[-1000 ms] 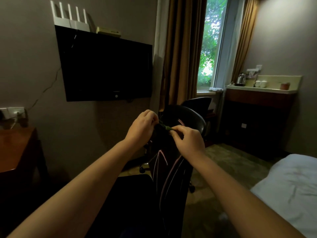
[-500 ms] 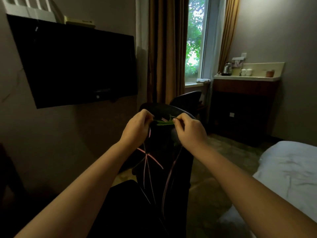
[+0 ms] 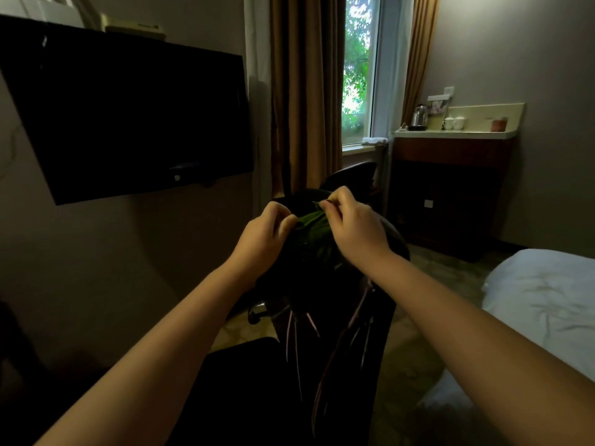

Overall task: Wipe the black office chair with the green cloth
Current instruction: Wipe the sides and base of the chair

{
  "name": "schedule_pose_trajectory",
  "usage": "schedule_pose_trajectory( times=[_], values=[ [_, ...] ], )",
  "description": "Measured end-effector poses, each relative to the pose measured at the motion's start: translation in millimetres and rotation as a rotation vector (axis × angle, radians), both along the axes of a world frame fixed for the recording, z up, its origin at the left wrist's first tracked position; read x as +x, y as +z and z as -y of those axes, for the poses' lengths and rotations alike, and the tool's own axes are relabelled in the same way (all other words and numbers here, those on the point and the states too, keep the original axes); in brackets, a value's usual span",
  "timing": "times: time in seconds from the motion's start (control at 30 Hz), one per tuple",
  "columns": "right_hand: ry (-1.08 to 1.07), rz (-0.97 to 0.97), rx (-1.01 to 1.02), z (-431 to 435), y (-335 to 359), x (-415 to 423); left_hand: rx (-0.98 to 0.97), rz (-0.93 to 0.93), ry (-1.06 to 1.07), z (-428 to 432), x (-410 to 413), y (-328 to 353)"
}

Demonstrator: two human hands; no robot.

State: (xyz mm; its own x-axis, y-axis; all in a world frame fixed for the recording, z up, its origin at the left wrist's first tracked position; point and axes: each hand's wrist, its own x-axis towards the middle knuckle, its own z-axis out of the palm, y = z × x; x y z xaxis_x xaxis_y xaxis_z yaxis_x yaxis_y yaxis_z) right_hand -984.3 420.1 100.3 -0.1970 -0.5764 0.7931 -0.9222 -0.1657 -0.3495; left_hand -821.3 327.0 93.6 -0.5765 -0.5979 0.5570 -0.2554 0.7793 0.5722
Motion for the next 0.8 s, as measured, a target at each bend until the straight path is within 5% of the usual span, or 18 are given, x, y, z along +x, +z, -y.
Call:
schedule_pose_trajectory(
  times=[0.2,0.43,0.67,0.8],
  values=[
    [-0.006,-0.072,0.057,3.1,27.9,11.0,0.082,0.194,-0.221,8.1,10.9,-14.7],
    [-0.042,-0.242,0.326,-4.1,44.2,-1.3,-0.089,0.391,0.068,27.0,11.5,-18.1],
    [-0.314,-0.290,0.534,7.0,40.0,-25.7,0.073,0.069,0.109,35.9,12.6,-28.1],
    [-0.410,-0.191,0.533,13.6,40.4,-34.4,0.165,0.088,-0.005,40.2,-3.4,-35.6]
  ],
)
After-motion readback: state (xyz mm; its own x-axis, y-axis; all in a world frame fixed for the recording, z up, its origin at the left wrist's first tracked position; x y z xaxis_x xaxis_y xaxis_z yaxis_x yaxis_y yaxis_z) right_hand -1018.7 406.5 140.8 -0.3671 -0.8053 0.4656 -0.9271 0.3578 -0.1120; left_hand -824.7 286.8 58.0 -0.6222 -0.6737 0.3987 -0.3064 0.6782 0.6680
